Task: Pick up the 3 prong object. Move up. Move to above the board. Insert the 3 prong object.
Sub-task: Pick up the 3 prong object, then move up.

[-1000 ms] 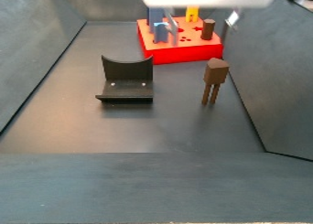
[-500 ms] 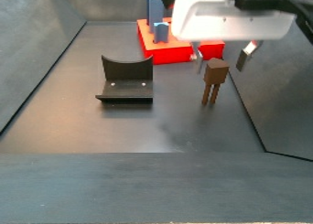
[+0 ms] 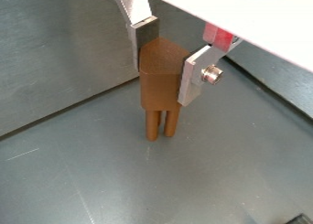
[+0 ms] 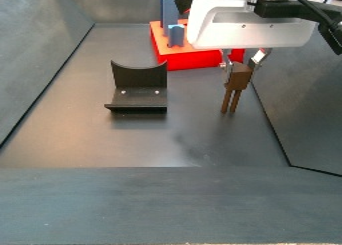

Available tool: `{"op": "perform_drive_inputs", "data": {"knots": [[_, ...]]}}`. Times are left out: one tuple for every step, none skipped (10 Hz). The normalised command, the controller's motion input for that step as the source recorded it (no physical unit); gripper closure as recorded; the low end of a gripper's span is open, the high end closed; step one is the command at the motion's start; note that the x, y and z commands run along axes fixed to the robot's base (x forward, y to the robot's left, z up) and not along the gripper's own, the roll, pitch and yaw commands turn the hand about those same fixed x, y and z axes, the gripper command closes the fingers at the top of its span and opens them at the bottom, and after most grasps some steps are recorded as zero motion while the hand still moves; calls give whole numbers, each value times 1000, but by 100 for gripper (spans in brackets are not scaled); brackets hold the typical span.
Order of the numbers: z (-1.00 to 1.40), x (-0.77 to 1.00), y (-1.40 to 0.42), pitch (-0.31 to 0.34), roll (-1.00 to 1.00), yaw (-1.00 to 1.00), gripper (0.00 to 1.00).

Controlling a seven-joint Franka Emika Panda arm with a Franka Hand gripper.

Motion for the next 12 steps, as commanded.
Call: {"op": "perform_drive_inputs", "data": {"knots": [[0, 0, 0, 0, 0, 0, 100], [0, 0, 0, 0, 0, 0, 100], [0, 0, 0, 0, 0, 0, 100], [0, 0, 0, 0, 0, 0, 100], [0, 0, 0, 0, 0, 0, 100], [0, 0, 0, 0, 0, 0, 100], [0, 0, 0, 0, 0, 0, 100], [833, 0, 0, 0, 0, 0, 100], [798, -25, -69, 19, -11, 34, 100], [691, -35, -53, 30, 5, 37, 100], [617, -34, -40, 32, 18, 34, 100], [440, -28, -15, 39, 48, 27, 100]]}}
